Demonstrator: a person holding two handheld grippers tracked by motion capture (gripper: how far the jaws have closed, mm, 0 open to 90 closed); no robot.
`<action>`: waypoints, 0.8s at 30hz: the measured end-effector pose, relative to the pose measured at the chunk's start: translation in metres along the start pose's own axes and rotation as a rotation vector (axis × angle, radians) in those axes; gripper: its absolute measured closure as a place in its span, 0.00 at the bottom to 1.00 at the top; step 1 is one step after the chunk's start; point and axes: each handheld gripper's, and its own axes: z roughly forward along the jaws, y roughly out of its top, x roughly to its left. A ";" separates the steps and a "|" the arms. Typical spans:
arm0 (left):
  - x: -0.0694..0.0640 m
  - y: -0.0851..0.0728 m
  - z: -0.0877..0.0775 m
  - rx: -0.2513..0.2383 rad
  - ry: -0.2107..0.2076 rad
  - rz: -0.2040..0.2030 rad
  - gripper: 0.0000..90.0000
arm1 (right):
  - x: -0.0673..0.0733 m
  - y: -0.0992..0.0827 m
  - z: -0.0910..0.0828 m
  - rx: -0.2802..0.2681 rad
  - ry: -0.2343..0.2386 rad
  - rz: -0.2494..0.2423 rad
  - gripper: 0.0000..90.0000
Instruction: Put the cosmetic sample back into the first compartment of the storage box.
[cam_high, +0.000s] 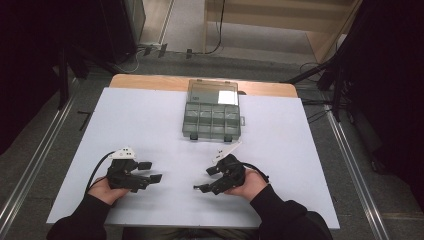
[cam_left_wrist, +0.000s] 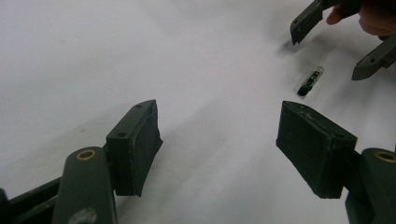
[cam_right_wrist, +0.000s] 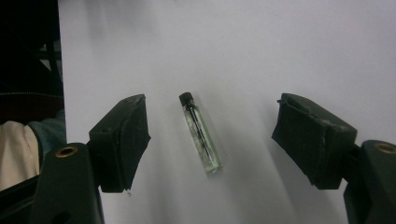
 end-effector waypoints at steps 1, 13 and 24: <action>0.000 0.000 0.000 -0.001 0.001 -0.003 0.33 | 0.001 0.001 0.001 0.002 -0.001 -0.007 0.30; 0.002 -0.001 0.000 0.005 0.006 -0.005 0.33 | 0.008 0.006 0.008 0.047 -0.014 -0.054 0.37; 0.002 -0.002 -0.001 0.002 0.005 -0.009 0.33 | 0.012 0.007 0.015 0.077 -0.031 -0.109 0.45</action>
